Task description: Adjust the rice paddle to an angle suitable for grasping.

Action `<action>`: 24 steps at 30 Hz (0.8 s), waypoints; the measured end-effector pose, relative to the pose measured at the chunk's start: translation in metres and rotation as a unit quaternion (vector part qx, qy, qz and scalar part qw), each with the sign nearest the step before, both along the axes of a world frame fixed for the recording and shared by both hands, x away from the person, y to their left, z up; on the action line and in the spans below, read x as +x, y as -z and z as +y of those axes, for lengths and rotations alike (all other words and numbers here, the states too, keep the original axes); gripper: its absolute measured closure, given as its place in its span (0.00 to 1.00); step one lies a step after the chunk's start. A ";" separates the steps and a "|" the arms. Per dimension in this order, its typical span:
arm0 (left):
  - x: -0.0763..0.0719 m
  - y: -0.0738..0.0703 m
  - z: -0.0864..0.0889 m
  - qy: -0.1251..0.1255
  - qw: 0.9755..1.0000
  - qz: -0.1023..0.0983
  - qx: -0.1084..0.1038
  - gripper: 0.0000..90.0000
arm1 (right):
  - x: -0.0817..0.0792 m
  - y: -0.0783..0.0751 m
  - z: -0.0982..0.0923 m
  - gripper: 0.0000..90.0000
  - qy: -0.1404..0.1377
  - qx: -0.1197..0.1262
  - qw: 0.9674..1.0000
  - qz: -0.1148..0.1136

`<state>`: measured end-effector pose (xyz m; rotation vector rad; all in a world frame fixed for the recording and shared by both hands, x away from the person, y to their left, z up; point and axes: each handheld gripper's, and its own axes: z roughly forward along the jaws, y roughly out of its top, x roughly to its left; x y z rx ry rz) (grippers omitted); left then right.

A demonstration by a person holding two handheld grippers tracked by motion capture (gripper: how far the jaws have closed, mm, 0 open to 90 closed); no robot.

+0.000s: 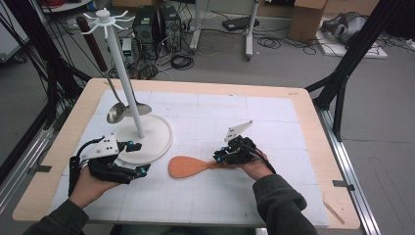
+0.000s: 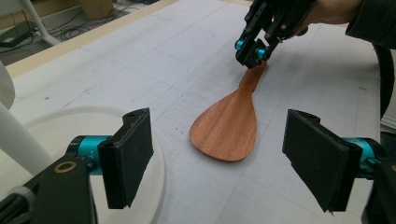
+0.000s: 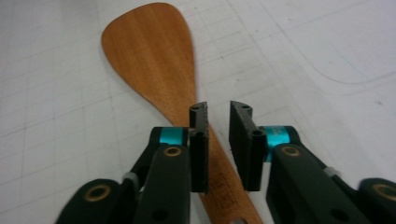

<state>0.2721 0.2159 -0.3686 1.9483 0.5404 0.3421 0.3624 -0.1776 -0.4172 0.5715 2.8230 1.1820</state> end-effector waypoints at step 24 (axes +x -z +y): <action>0.003 0.003 -0.003 0.005 1.000 0.012 0.006 0.28 | 0.000 0.018 0.027 0.73 -0.096 -0.031 0.995 -0.020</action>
